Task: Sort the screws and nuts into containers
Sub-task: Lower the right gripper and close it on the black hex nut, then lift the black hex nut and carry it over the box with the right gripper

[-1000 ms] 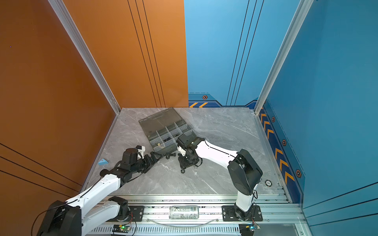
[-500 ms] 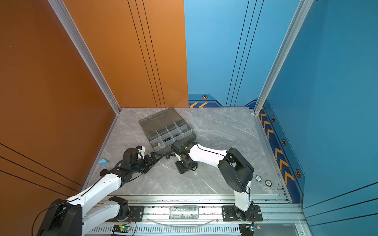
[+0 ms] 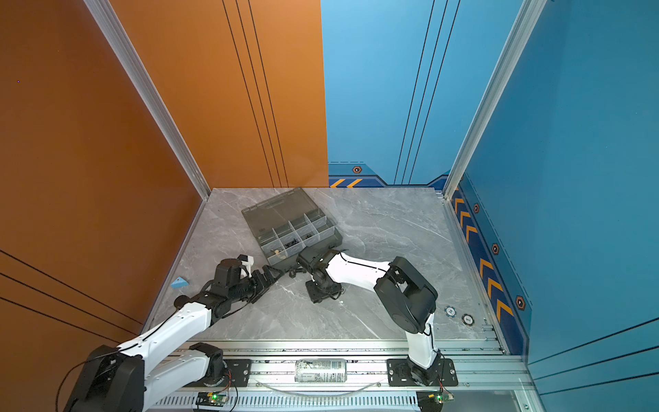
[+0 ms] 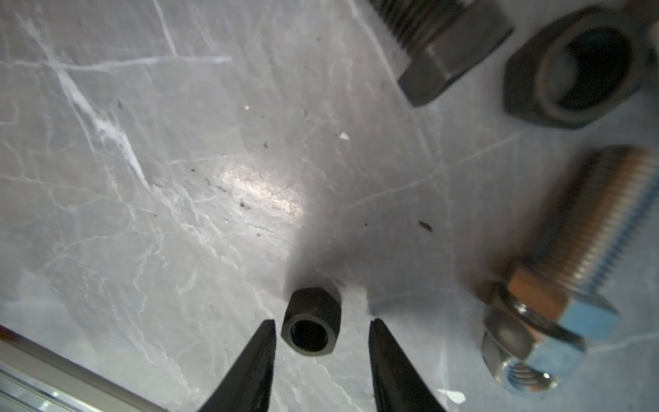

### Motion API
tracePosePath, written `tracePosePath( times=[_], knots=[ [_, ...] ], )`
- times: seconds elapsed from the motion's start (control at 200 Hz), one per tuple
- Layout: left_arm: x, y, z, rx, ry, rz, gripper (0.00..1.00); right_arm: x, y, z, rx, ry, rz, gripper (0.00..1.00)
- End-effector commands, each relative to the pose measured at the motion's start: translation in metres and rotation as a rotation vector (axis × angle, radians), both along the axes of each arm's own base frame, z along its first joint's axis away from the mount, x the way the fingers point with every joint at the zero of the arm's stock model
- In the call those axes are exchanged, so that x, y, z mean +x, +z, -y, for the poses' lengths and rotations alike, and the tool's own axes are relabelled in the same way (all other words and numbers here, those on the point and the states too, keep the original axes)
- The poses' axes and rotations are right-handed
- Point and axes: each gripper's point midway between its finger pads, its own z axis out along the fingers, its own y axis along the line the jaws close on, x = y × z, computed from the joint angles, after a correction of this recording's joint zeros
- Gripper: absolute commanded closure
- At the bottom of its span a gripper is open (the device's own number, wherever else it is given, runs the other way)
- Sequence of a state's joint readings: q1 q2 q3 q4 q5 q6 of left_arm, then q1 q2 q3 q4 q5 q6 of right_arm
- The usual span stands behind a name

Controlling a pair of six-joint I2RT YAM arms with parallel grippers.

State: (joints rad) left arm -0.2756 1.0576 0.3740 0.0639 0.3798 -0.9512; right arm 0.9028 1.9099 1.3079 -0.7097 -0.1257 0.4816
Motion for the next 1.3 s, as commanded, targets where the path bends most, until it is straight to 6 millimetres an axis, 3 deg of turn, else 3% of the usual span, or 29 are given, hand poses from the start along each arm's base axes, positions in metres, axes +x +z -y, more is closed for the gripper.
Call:
tracePosePath(
  times=[0.0, 0.496, 0.786, 0.921, 1.106, 1.297],
  knots=[
    [-0.003, -0.003, 0.002, -0.015, -0.015, -0.006, 0.02, 0.004, -0.004, -0.006, -0.011, -0.036, 0.018, 0.56],
    [-0.005, -0.006, 0.0, -0.014, -0.011, -0.006, 0.02, 0.004, -0.012, -0.006, -0.05, -0.043, 0.036, 0.62],
    [-0.005, -0.005, -0.001, -0.018, -0.01, -0.005, 0.02, 0.006, -0.009, -0.004, -0.052, -0.043, 0.042, 0.84],
    [-0.006, -0.005, -0.001, -0.019, -0.01, -0.005, 0.02, 0.013, 0.008, -0.007, 0.004, -0.019, 0.052, 0.99],
    [-0.006, -0.005, -0.001, -0.022, -0.01, -0.002, 0.02, 0.034, 0.045, -0.015, 0.091, 0.054, 0.124, 1.0],
    [-0.004, -0.001, 0.0, -0.047, -0.005, 0.012, 0.02, 0.076, 0.092, -0.027, 0.156, 0.129, 0.299, 1.0]
  ],
)
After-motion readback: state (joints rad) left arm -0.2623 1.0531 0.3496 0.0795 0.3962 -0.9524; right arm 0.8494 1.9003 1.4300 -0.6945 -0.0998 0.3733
